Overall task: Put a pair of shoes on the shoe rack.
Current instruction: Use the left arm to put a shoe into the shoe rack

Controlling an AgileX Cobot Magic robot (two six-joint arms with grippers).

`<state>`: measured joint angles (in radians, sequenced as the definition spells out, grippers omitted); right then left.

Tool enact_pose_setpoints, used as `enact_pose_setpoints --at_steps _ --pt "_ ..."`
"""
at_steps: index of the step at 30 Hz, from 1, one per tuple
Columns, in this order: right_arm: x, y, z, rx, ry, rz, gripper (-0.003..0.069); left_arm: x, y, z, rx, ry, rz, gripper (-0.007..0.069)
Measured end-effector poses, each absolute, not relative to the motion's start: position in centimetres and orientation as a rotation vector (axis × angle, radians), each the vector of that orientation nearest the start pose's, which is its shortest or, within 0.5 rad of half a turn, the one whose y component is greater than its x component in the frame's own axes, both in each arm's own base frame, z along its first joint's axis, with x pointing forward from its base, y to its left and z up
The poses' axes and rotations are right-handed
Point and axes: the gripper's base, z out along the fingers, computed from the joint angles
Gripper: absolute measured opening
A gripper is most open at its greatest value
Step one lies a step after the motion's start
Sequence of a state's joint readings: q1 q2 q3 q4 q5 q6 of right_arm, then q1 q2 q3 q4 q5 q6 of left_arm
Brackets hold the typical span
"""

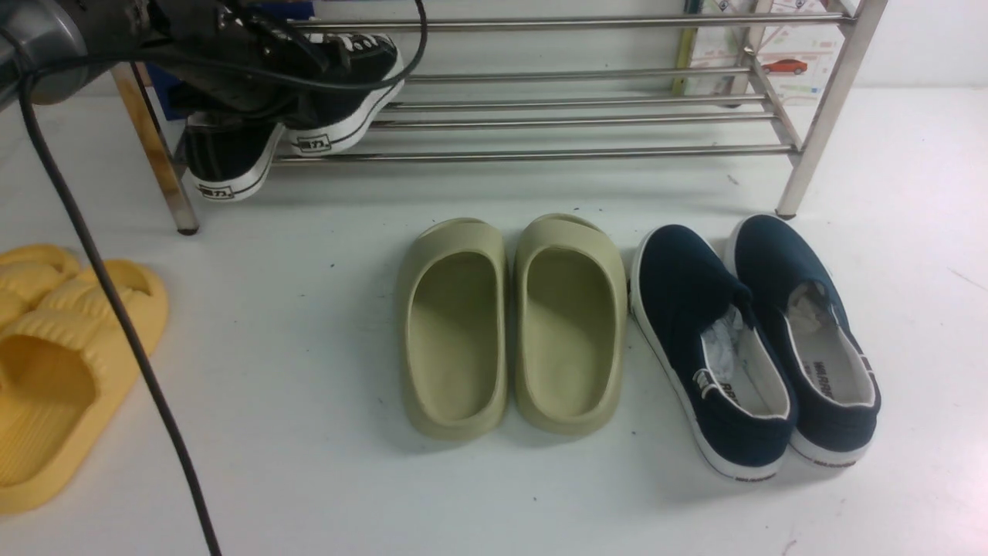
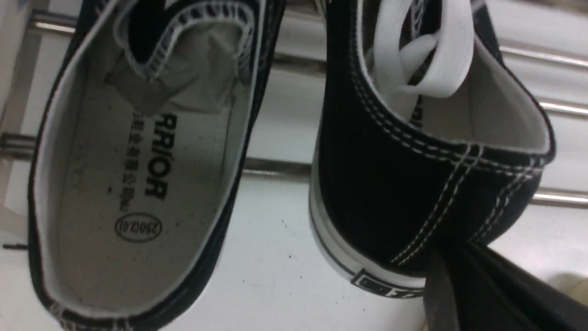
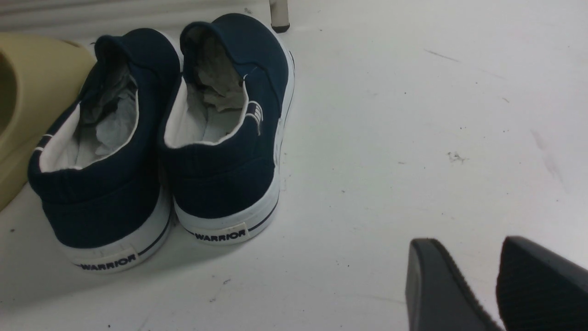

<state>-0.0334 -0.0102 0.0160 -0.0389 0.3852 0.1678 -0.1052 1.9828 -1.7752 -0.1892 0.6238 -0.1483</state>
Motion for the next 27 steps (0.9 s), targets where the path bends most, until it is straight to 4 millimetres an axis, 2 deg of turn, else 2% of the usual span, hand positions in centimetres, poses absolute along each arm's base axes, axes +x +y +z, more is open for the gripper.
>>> enact_pose_setpoints --at_steps 7,12,16,17,21,25,27 --pt "5.2 -0.3 17.4 0.165 1.867 0.054 0.0239 46.9 -6.0 27.1 -0.175 2.412 -0.322 -0.0013" --pt "5.2 -0.3 17.4 0.165 1.867 0.054 0.0239 46.6 -5.9 27.5 -0.158 2.417 -0.300 -0.0013" --pt "5.2 -0.3 17.4 0.165 1.867 0.054 0.0239 45.7 -5.8 29.6 -0.141 2.394 -0.297 -0.0013" --pt "5.2 -0.3 17.4 0.165 1.867 0.054 0.0239 44.9 -5.7 31.1 -0.127 2.379 -0.296 -0.0013" --pt "5.2 -0.3 17.4 0.165 1.867 0.054 0.0239 43.5 -5.5 33.5 -0.096 2.352 -0.286 -0.0013" --pt "5.2 -0.3 17.4 0.165 1.867 0.054 0.0239 41.2 -5.1 36.6 -0.052 2.348 -0.241 -0.0013" --pt "5.2 -0.3 17.4 0.165 1.867 0.054 0.0239 39.3 -4.8 38.7 -0.036 2.335 -0.214 -0.0013"
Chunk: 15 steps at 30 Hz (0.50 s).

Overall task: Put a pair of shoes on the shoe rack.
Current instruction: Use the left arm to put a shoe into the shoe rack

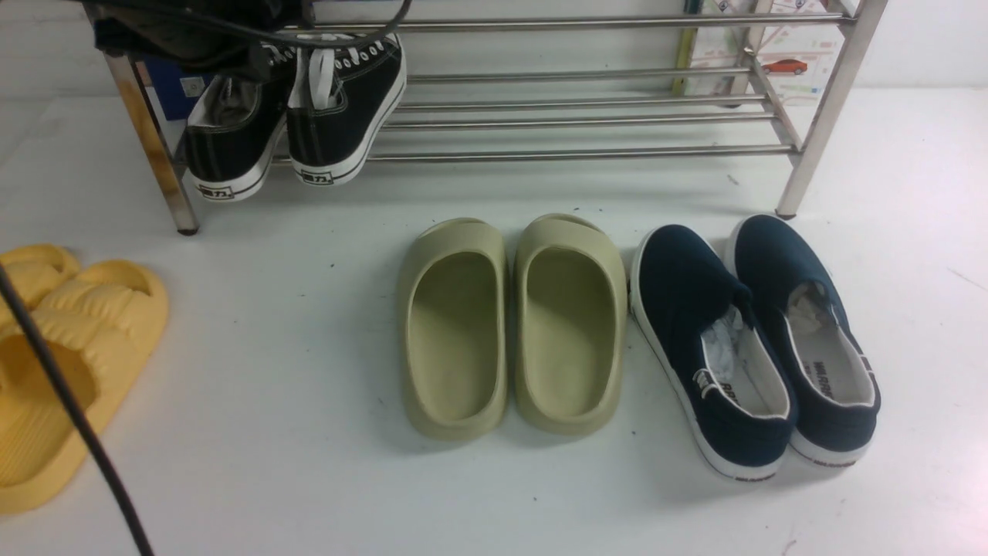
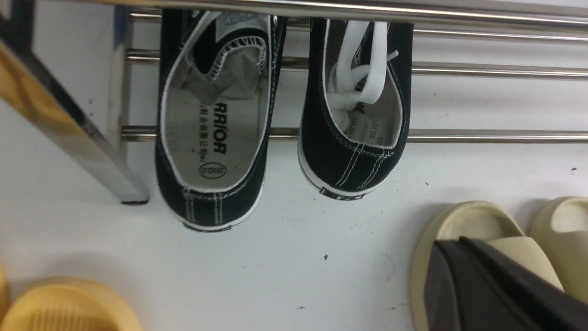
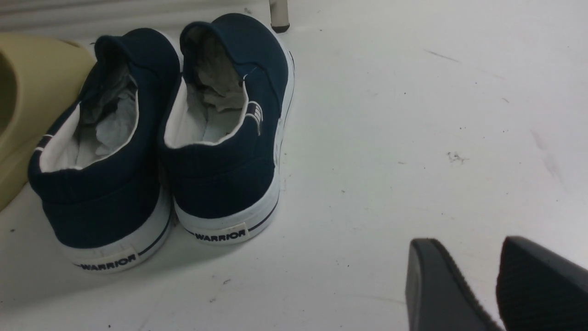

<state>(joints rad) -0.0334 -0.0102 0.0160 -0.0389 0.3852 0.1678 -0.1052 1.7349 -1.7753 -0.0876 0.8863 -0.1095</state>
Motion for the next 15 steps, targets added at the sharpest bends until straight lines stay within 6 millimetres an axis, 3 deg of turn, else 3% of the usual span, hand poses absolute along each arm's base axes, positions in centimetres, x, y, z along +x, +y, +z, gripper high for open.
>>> enact_pose_setpoints --at_steps 3,5,6,7,10,13,15 --pt "5.2 -0.3 17.4 0.165 1.867 0.054 0.0239 37.6 -4.4 40.4 -0.024 2.318 -0.185 -0.0013" --pt "5.2 -0.3 17.4 0.165 1.867 0.054 0.0239 35.1 -3.7 41.7 -0.023 2.313 -0.117 -0.0013" --pt "5.2 -0.3 17.4 0.165 1.867 0.054 0.0239 35.1 -3.7 41.7 -0.023 2.313 -0.117 -0.0013" --pt "5.2 -0.3 17.4 0.165 1.867 0.054 0.0239 34.2 -3.3 41.1 -0.048 2.344 -0.072 -0.0013" --pt "5.2 -0.3 17.4 0.165 1.867 0.054 0.0239 34.1 -2.5 38.9 -0.098 2.415 -0.006 -0.0013" --pt "5.2 -0.3 17.4 0.165 1.867 0.054 0.0239 35.4 -1.1 33.7 -0.218 2.516 0.052 -0.0013" --pt "5.2 -0.3 17.4 0.165 1.867 0.054 0.0239 36.4 -0.3 31.7 -0.285 2.535 0.056 -0.0013"
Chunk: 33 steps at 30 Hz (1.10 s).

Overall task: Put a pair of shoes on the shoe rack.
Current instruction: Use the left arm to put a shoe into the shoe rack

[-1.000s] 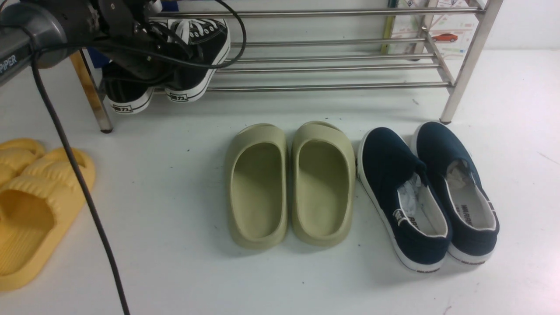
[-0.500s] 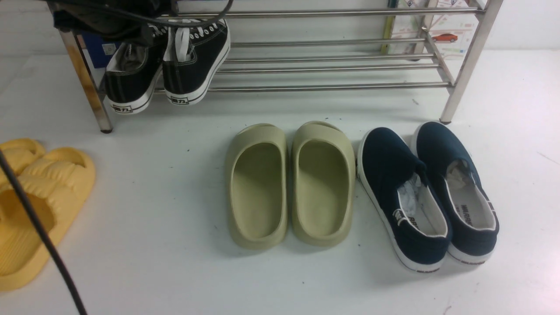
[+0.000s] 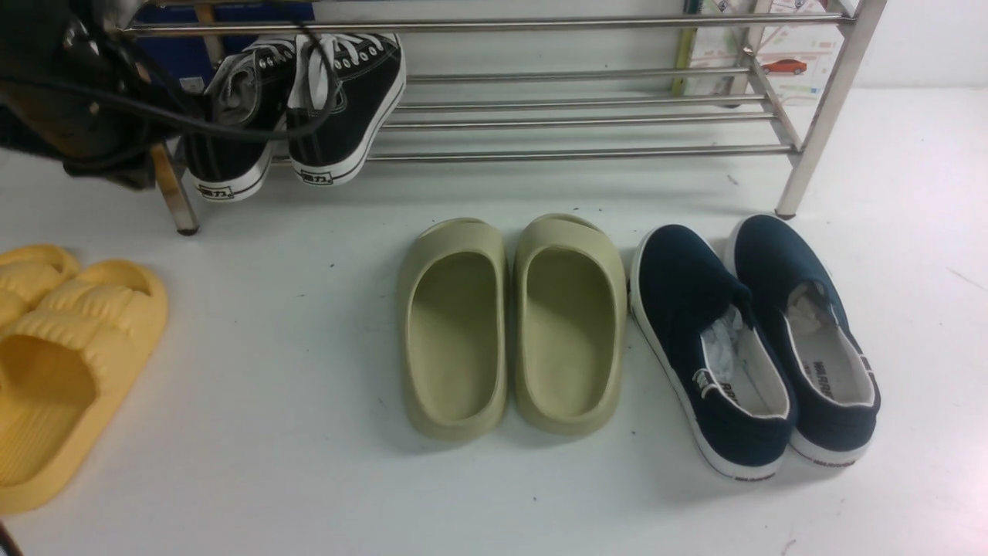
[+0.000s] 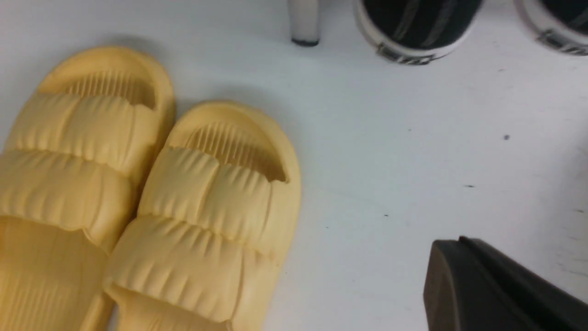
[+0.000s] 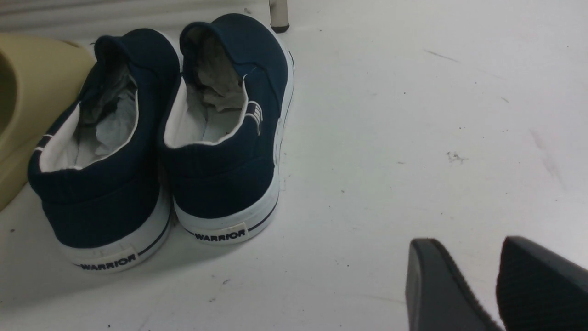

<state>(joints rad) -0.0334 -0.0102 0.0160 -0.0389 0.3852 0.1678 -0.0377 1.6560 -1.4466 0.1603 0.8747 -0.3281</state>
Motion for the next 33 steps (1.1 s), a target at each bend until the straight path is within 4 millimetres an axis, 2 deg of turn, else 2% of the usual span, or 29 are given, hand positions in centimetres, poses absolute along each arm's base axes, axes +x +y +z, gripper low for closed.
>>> enact_pose_setpoints --at_steps 1,2,4,6,9,15,23,33 --pt "5.2 -0.3 17.4 0.165 1.867 0.054 0.0239 37.3 0.3 30.4 -0.319 2.532 0.053 -0.0013" --pt "5.2 -0.3 17.4 0.165 1.867 0.054 0.0239 37.4 0.4 30.3 -0.323 2.530 0.052 -0.0013" --pt "5.2 -0.3 17.4 0.165 1.867 0.054 0.0239 39.0 1.0 28.5 -0.348 2.503 0.032 -0.0013" --pt "5.2 -0.3 17.4 0.165 1.867 0.054 0.0239 39.7 1.0 27.8 -0.350 2.488 0.019 -0.0013" --pt "5.2 -0.3 17.4 0.165 1.867 0.054 0.0239 41.8 0.9 26.0 -0.344 2.454 -0.006 -0.0013" --pt "5.2 -0.3 17.4 0.165 1.867 0.054 0.0239 45.0 0.8 24.3 -0.345 2.431 -0.021 -0.0013" --pt "5.2 -0.3 17.4 0.165 1.867 0.054 0.0239 47.0 0.8 24.7 -0.395 2.515 -0.025 -0.0013" --pt "5.2 -0.3 17.4 0.165 1.867 0.054 0.0239 47.1 0.7 25.6 -0.277 2.530 -0.081 -0.0013"
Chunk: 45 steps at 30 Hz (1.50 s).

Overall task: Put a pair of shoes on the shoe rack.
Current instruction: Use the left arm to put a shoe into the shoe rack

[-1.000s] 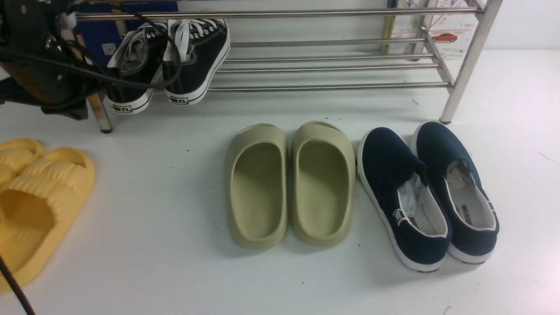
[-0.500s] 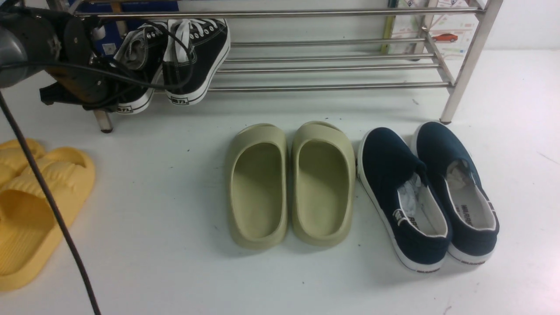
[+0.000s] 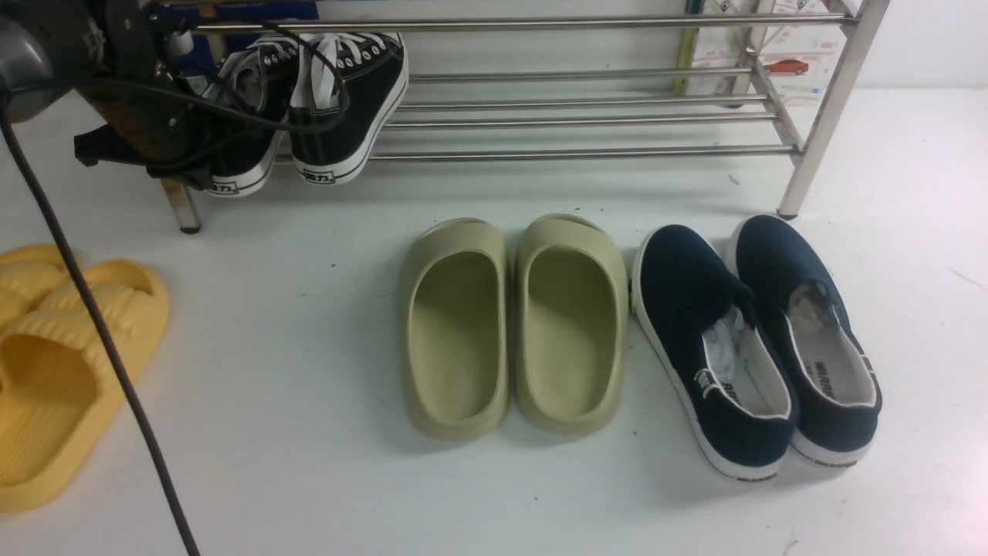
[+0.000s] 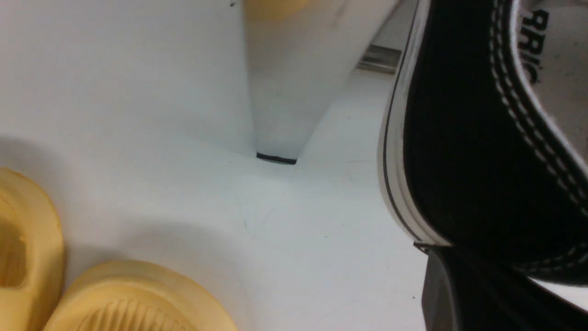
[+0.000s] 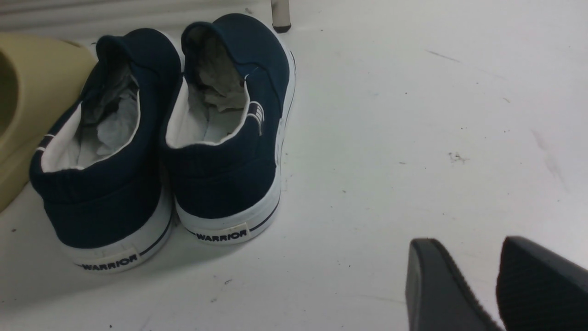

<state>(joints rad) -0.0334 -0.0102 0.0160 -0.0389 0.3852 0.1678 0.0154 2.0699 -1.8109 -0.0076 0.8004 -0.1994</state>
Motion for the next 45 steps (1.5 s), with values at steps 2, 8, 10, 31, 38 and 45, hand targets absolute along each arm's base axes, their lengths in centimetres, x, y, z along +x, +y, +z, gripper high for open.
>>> enact_pose_setpoints --at_steps 2,8,10,31,38,45 --pt "5.2 -0.3 17.4 0.165 1.867 0.054 0.0239 47.1 0.6 25.8 -0.277 2.525 -0.096 -0.0013" --pt "5.2 -0.3 17.4 0.165 1.867 0.054 0.0239 47.0 0.1 25.9 -0.287 2.522 -0.145 -0.0013" --pt "5.2 -0.3 17.4 0.165 1.867 0.054 0.0239 46.9 0.1 26.1 -0.290 2.522 -0.151 -0.0013" --pt "5.2 -0.3 17.4 0.165 1.867 0.054 0.0239 45.7 0.0 29.7 -0.242 2.459 -0.104 -0.0013" --pt "5.2 -0.3 17.4 0.165 1.867 0.054 0.0239 44.0 0.1 32.4 -0.231 2.459 -0.086 -0.0013" --pt "5.2 -0.3 17.4 0.165 1.867 0.054 0.0239 40.2 0.2 37.1 -0.226 2.458 -0.066 -0.0013"
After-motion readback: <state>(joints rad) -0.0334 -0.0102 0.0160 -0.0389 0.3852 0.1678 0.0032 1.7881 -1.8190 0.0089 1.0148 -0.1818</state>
